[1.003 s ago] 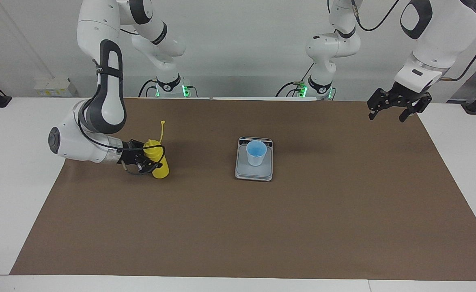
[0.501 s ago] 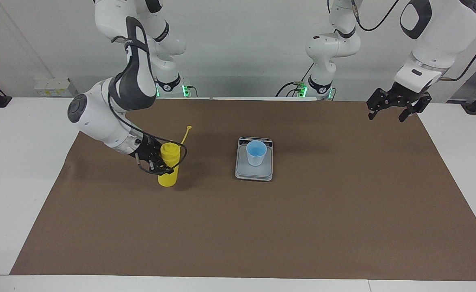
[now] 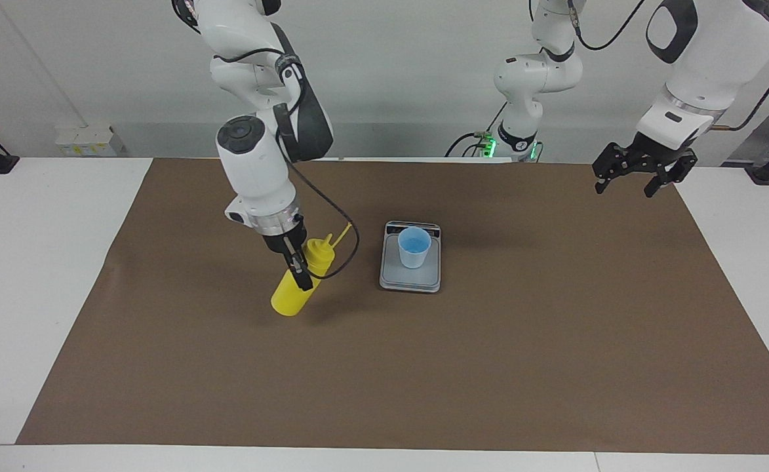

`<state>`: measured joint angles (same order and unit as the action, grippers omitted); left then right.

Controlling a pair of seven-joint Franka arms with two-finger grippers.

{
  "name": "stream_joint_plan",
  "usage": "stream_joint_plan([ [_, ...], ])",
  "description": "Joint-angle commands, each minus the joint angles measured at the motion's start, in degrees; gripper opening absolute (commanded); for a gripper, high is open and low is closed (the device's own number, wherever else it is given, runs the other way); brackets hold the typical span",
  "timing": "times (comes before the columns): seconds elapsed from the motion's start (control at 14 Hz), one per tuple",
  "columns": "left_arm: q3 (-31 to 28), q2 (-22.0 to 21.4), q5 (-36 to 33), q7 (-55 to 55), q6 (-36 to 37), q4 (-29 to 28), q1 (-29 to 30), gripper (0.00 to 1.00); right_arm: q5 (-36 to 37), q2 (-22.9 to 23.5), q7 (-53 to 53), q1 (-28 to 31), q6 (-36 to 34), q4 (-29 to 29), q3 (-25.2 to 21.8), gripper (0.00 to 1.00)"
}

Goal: Pour seasoning into cup on scale with both arms
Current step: 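Lift the yellow bottle with the right gripper over the cup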

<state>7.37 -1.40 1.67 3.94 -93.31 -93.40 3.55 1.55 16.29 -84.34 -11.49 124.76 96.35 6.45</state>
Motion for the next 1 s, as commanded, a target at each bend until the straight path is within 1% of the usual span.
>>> stream_joint_plan([
  [0.0, 0.19, -1.77, 0.79, 0.19, 0.41, -1.7, 0.66, 1.0, 10.35, 0.59, -5.03, -3.61, 4.59, -1.87, -0.04, 0.0],
  [0.29, 0.19, -1.77, 0.79, 0.19, 0.41, -1.7, 0.66, 1.0, 21.63, 0.59, -9.78, -8.98, 8.73, -1.52, -0.04, 0.0],
  [0.57, 0.19, -1.77, 0.79, 0.19, 0.41, -1.7, 0.66, 1.0, 27.17, 0.85, -10.58, -11.62, 16.81, -0.99, -0.04, 0.0],
  [0.72, 0.19, -1.77, 0.79, 0.28, 0.41, -1.7, 0.66, 1.0, 33.3, 0.85, -12.42, -11.97, 17.97, -0.99, -0.04, 0.0],
  [0.93, 0.19, -1.77, 0.79, 0.19, 0.41, -1.7, 0.66, 1.0, 44.55, 0.85, -14.88, -12.68, 18.85, -0.82, -0.04, 0.0],
])
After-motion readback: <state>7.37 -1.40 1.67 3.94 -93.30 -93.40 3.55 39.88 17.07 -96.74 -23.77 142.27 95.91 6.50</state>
